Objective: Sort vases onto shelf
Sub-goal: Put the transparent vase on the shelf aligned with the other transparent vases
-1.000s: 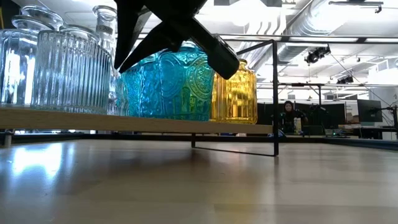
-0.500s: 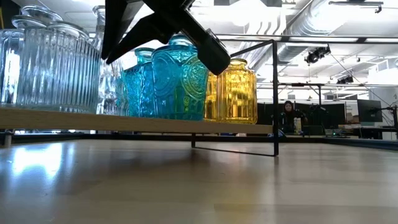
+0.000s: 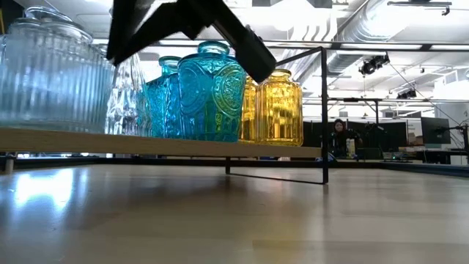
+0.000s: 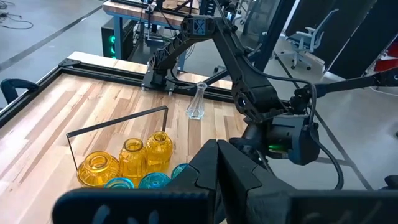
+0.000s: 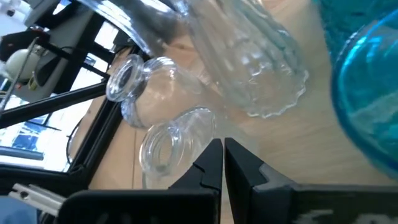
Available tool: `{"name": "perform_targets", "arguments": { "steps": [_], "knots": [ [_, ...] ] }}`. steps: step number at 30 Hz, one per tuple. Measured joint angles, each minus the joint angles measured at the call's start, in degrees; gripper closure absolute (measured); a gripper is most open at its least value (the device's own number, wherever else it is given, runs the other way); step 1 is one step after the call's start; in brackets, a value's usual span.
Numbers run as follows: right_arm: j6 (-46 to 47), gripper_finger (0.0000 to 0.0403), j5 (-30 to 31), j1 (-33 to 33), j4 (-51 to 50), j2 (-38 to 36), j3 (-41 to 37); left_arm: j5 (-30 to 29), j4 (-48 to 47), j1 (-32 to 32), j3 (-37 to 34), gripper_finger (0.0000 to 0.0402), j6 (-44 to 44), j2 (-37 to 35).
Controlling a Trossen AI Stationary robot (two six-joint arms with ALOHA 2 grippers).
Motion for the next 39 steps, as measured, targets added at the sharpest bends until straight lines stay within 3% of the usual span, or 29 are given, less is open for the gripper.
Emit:
{"name": "perform_targets", "arguments": {
  "steps": [39],
  "knots": [
    [-3.0,0.0403,-2.6,0.8,3.3,0.0,0.0,0.1,0.6,0.0,0.0,0.0401,-0.9,0.0]
  ]
}}
